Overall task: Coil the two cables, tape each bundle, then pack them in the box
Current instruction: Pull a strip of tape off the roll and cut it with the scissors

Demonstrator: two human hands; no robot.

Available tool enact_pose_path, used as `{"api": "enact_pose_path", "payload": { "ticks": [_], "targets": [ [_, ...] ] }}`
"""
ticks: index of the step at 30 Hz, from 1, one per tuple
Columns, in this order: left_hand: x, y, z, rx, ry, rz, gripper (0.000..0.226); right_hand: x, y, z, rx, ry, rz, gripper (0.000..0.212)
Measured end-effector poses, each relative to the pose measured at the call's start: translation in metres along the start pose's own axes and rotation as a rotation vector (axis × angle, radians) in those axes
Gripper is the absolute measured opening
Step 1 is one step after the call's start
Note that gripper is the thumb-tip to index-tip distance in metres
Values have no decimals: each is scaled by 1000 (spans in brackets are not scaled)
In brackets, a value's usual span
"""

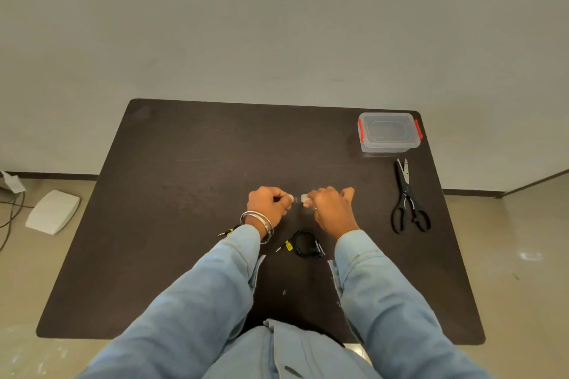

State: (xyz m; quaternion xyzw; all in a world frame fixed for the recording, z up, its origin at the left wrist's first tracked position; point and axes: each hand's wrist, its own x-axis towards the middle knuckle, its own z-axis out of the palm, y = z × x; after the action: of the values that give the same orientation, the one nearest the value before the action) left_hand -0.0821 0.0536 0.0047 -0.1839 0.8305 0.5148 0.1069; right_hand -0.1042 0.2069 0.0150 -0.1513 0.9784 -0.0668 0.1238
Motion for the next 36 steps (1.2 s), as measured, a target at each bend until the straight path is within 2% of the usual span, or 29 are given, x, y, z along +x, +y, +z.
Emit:
{"api": "enact_pose_path", "payload": {
  "ticks": [2,8,14,19,23,26,29,32,36],
  "targets": [
    [2,1,-2,-6,3,-5,13,-1,4,1,-18,15,-29,17],
    [5,3,-12,-88,11,-80,12,-5,21,-8,113,19,-124,29],
    [11,8,-13,-105,14,-85,13,-1,41,-9,186,36,-27,31],
    [19,5,-10,-53,33,-77,13,6,44,-7,100,73,-2,29],
    [23,-1,-5,-35,13,-87,11,10,46,1,-42,34,14,33],
    [25,-4,2,-20,30,-104,13,8,47,9,-243,174,8,27],
    [28,-5,6,-29,15,-78,11,7,57,25,-268,263,32,25],
    [27,-8,10,23,-17,-18,9,6,63,35,-244,255,46,24],
    [22,-16,19,124,-42,19,12,-1,68,55,-142,74,65,31]
  ]
}}
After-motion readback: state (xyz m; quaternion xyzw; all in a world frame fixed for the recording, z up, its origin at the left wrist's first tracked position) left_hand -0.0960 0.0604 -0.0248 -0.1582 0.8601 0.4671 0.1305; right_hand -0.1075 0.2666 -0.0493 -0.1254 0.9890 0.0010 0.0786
